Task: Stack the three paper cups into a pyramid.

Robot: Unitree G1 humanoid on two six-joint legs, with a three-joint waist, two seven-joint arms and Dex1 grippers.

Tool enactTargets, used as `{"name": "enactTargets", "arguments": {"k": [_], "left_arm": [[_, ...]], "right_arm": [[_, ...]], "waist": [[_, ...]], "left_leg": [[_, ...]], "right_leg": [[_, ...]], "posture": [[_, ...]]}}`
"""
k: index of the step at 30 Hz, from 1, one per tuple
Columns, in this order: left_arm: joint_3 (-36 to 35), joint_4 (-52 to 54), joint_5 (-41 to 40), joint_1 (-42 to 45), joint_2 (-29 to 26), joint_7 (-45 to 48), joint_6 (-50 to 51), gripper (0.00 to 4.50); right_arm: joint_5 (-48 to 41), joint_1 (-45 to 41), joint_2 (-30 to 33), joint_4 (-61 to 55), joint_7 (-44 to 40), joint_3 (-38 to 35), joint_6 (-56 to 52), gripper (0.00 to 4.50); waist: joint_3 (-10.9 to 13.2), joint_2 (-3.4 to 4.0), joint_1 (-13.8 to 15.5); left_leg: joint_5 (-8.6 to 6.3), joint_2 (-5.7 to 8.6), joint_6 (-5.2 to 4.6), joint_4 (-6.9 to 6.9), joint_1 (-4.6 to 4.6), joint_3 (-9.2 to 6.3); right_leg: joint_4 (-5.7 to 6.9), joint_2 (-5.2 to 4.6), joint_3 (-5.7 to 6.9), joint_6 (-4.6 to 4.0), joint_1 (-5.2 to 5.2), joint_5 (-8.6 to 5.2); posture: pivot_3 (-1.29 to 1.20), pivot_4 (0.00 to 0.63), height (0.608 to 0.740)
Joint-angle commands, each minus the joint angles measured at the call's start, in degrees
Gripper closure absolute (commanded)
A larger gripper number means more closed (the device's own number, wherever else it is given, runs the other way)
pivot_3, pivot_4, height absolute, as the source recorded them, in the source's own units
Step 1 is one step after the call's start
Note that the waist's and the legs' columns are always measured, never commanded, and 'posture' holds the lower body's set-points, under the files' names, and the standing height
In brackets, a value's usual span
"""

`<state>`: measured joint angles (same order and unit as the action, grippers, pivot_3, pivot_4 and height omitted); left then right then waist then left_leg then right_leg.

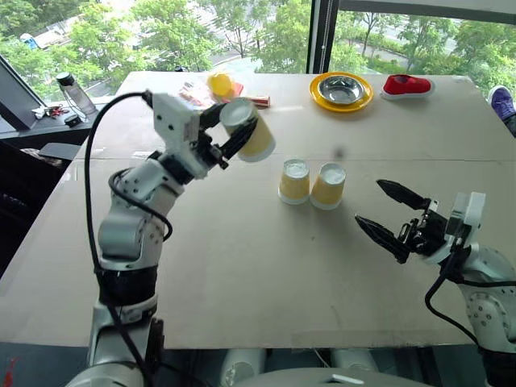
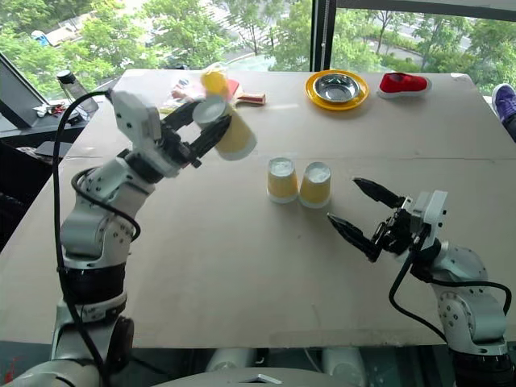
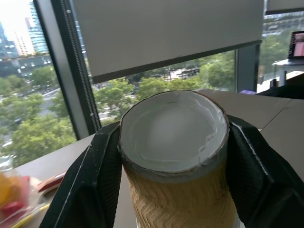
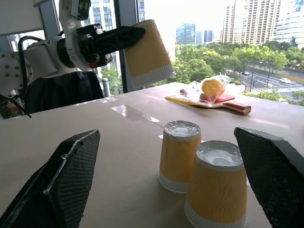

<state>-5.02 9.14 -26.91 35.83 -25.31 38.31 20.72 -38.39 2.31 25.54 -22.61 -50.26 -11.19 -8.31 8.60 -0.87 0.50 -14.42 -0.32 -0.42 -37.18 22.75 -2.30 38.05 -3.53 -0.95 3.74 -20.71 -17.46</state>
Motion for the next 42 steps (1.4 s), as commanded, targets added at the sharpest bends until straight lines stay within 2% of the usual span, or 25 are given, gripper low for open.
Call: {"name": "enactTargets", "arguments": {"k": [1, 5, 10, 19, 30, 32, 35, 42], "left_arm": [[5.06, -5.90, 0.19, 7.17, 2.26, 4.09, 1.48, 2.13], [9.97, -11.64, 2.98, 12.29, 3.15, 9.00, 0.09, 2.13], [13.69, -14.95, 6.35, 14.70, 2.62, 14.18, -2.65, 2.13], [14.16, -17.35, 11.09, 14.01, 1.73, 15.29, -5.47, 2.13], [13.49, -18.04, 11.74, 12.10, 3.16, 14.62, -5.34, 2.13], [13.34, -18.60, 12.29, 12.19, 3.16, 14.07, -5.68, 1.11], [13.19, -18.45, 12.56, 12.22, 3.21, 13.77, -6.01, 0.10], [10.27, -15.50, 9.22, 12.61, 4.55, 13.96, -8.29, 0.10]], "right_arm": [[1.04, 0.71, -0.39, -1.59, 2.03, -1.50, 2.04, 0.00], [1.90, 1.61, -1.35, -4.68, 5.84, -0.99, 1.74, 0.00], [2.21, 4.22, -1.81, -7.08, 7.14, -0.33, 1.74, 0.00], [0.88, 4.58, -1.10, -7.87, 7.40, -0.99, 1.55, 0.00], [0.40, 2.81, 0.16, -7.56, 7.37, -0.93, 1.07, 0.00], [0.40, 2.85, 0.26, -7.50, 7.36, -0.95, 1.20, 0.00], [0.36, 3.19, 0.32, -7.36, 7.15, -1.05, 1.52, 0.00], [0.71, 4.09, 0.03, -5.95, 5.86, -1.30, 2.75, 0.00]], "waist": [[0.02, 0.02, -0.21], [0.04, 0.06, -1.40], [0.06, 0.08, -1.44], [0.06, 0.08, -1.21], [0.06, 0.08, -1.20], [0.06, 0.08, -1.20], [0.06, 0.08, -1.20], [0.06, 0.08, -1.19]], "left_leg": [[0.02, -0.01, 0.03, 0.03, 0.00, 0.01], [0.10, -0.04, 0.17, 0.14, 0.01, 0.03], [0.09, -0.07, 0.14, 0.15, 0.01, 0.08], [0.00, -0.06, 0.00, 0.10, 0.02, 0.07], [0.00, -0.06, 0.00, 0.08, 0.03, 0.05], [0.00, -0.06, 0.00, 0.07, 0.03, 0.05], [0.00, -0.06, 0.00, 0.05, 0.03, 0.06], [0.00, -0.06, -0.01, 0.04, 0.03, 0.05]], "right_leg": [[0.00, 0.02, 0.00, 0.01, -0.02, -0.01], [-0.02, 0.06, -0.03, 0.02, -0.09, -0.02], [-0.01, 0.10, -0.10, 0.02, -0.12, -0.02], [0.01, 0.10, -0.12, 0.02, -0.11, -0.02], [0.02, 0.09, -0.10, 0.02, -0.11, -0.02], [0.03, 0.09, -0.11, 0.02, -0.11, -0.02], [0.04, 0.09, -0.11, 0.02, -0.11, -0.02], [0.04, 0.09, -0.11, 0.02, -0.11, -0.02]], "posture": [[0.00, 0.150, 0.740], [0.00, 0.150, 0.740], [0.00, 0.150, 0.740], [0.00, 0.150, 0.740], [0.00, 0.150, 0.740], [0.00, 0.150, 0.740], [0.00, 0.150, 0.740], [0.00, 0.150, 0.740]]}}
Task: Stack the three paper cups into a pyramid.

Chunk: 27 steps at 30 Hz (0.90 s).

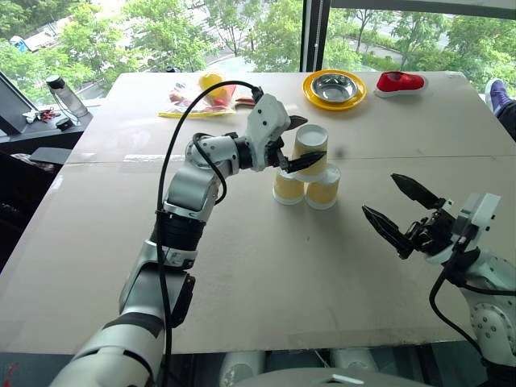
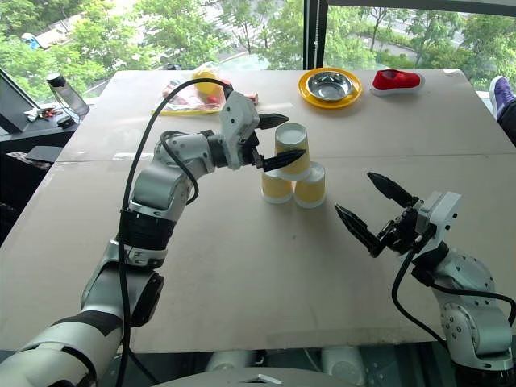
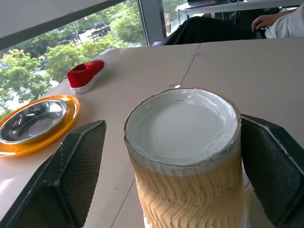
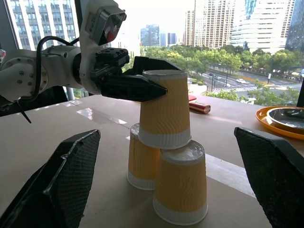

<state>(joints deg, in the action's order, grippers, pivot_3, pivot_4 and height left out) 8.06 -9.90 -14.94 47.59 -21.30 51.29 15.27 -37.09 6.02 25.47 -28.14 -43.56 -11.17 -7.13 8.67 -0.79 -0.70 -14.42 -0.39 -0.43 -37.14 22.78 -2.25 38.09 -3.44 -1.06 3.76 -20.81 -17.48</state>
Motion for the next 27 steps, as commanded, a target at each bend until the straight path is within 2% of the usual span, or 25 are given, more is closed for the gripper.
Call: {"name": "enactTargets", "arguments": {"k": [1, 4, 9, 12, 16, 20, 23, 27], "left_arm": [[-3.85, 5.44, -5.35, 0.45, 1.10, 2.74, -3.42, 0.10], [-7.89, 11.94, -12.91, -0.62, 1.38, 4.63, -1.57, 0.10], [-11.57, 19.31, -18.53, -3.19, -1.92, 2.76, 5.07, 0.10], [-14.28, 24.04, -21.97, -7.70, -4.26, -0.04, 10.31, 0.10], [-16.27, 30.75, -20.11, -24.16, -10.81, -2.65, 15.21, 0.10], [-16.12, 35.13, -13.82, -44.06, -15.01, -3.99, 11.91, 0.10], [-15.07, 34.92, -10.71, -53.84, -13.32, -6.27, 8.95, 0.10], [-13.02, 33.23, -7.15, -58.31, -10.85, -8.30, 4.53, 0.10]], "right_arm": [[-0.49, 0.56, 0.16, -0.06, -1.16, -1.35, 1.76, 0.00], [0.87, 2.00, 0.95, 2.04, -3.37, -1.33, 3.05, 0.00], [2.52, 3.47, 1.81, 7.00, -7.38, -1.07, 5.94, 0.00], [3.67, 3.43, 1.57, 10.69, -9.00, -0.72, 7.53, 0.00], [5.37, 3.22, 1.79, 17.11, -12.64, -0.38, 10.79, 0.00], [7.04, 2.53, 2.59, 24.14, -16.45, -0.48, 14.19, 0.00], [9.41, 1.66, 4.38, 28.83, -19.04, 0.40, 15.86, 0.00], [11.42, 0.25, 5.88, 32.27, -19.66, 1.60, 15.65, 0.00]], "waist": [[0.00, 0.00, 0.01], [0.00, 0.00, -0.01], [-0.02, 0.03, -0.13], [-0.03, 0.05, -0.14], [-0.05, 0.13, -0.66], [0.00, 0.14, -0.85], [0.01, 0.13, 0.23], [0.00, 0.14, 1.11]], "left_leg": [[0.00, 0.00, 0.00, 0.00, 0.00, 0.00], [0.01, -0.01, 0.01, 0.00, 0.02, 0.01], [0.00, -0.03, 0.00, 0.00, -0.06, 0.02], [-0.01, -0.04, -0.02, -0.04, -0.11, 0.04], [-0.01, -0.12, -0.02, -0.01, -0.19, 0.12], [-0.04, -0.24, -0.06, 0.15, -0.26, 0.25], [-0.04, -0.26, -0.07, 0.08, -0.21, 0.18], [-0.05, -0.15, -0.08, 0.05, -0.31, 0.19]], "right_leg": [[0.00, 0.00, 0.00, 0.00, 0.00, 0.00], [-0.02, -0.01, -0.01, 0.00, 0.00, 0.00], [0.05, 0.00, -0.03, 0.00, 0.03, 0.00], [0.08, 0.00, -0.05, 0.00, 0.05, 0.00], [0.09, 0.01, -0.18, -0.01, 0.04, 0.00], [0.02, 0.00, -0.31, -0.01, 0.03, 0.00], [0.00, -0.08, -0.22, -0.03, 0.06, 0.00], [-0.03, -0.28, -0.22, -0.08, 0.26, 0.01]], "posture": [[0.00, 0.150, 0.740], [0.00, 0.150, 0.740], [0.00, 0.150, 0.740], [0.00, 0.150, 0.740], [0.00, 0.150, 0.740], [0.00, 0.150, 0.740], [0.00, 0.150, 0.740], [0.00, 0.150, 0.740]]}}
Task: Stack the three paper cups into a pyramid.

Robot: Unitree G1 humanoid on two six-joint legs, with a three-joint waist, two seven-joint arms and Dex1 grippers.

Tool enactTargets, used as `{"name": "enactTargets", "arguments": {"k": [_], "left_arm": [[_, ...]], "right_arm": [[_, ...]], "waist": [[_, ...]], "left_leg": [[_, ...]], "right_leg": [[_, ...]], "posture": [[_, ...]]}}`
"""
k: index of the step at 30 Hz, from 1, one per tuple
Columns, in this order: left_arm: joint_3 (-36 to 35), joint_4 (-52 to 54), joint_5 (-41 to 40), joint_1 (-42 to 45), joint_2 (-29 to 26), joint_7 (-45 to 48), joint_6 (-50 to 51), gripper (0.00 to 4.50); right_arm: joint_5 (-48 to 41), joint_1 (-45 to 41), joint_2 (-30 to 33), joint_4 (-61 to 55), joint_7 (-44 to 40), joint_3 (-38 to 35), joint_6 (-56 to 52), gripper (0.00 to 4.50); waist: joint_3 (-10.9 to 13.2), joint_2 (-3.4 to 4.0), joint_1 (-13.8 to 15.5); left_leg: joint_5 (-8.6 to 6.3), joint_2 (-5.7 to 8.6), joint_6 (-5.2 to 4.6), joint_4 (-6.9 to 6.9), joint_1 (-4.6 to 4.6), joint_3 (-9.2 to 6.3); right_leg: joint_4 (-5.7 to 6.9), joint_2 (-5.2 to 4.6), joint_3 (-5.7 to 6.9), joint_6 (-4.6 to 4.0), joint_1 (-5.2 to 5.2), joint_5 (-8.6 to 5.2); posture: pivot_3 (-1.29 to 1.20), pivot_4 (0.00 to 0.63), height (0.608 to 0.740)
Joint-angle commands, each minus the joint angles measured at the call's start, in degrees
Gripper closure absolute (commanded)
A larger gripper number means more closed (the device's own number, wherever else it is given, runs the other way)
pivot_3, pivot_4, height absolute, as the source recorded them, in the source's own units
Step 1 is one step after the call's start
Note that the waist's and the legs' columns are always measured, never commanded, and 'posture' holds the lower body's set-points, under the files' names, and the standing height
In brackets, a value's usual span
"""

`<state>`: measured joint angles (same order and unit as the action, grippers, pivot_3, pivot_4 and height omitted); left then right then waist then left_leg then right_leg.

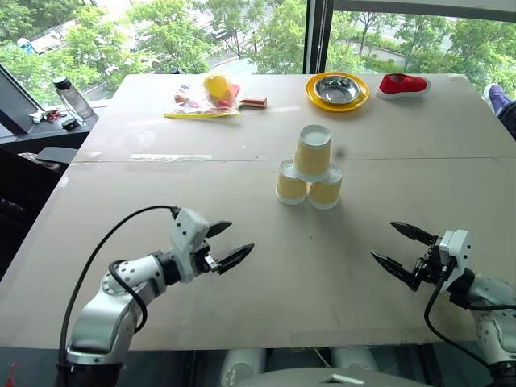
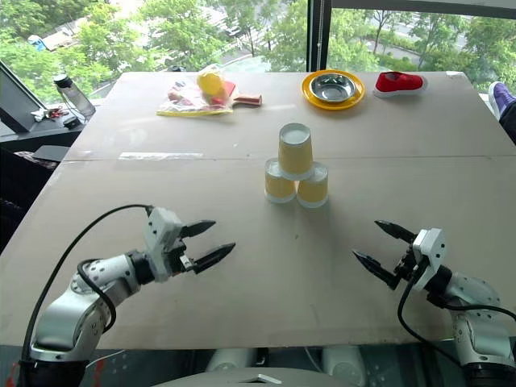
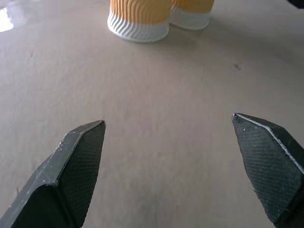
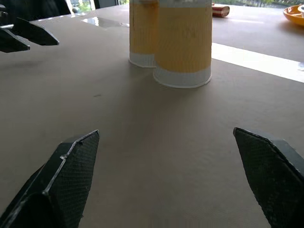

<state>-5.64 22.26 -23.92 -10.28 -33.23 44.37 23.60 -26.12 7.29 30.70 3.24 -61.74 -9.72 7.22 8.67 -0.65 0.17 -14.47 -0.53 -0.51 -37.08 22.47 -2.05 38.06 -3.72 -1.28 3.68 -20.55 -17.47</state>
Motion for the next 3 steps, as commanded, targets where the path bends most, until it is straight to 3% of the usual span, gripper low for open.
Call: {"name": "enactTargets", "arguments": {"k": [1, 3], "left_arm": [[1.16, 0.81, 2.78, -0.93, 1.67, -2.05, -4.60, 0.10], [1.76, 0.69, 3.62, -1.51, 2.35, -2.64, -5.34, 0.10]], "right_arm": [[0.10, -1.62, 0.39, 1.50, -2.17, 0.03, 2.17, 0.00], [-0.01, -2.41, 0.25, 2.23, -2.52, -0.07, 2.50, 0.00]], "waist": [[-0.01, 0.01, 0.32], [-0.01, 0.02, 0.32]], "left_leg": [[0.00, 0.00, 0.00, -0.03, 0.00, 0.01], [0.00, 0.00, 0.00, -0.03, -0.03, 0.04]], "right_leg": [[0.00, 0.01, 0.00, -0.01, 0.00, 0.01], [0.01, 0.02, -0.03, -0.02, 0.01, 0.01]], "posture": [[0.00, 0.150, 0.740], [0.00, 0.150, 0.740]]}}
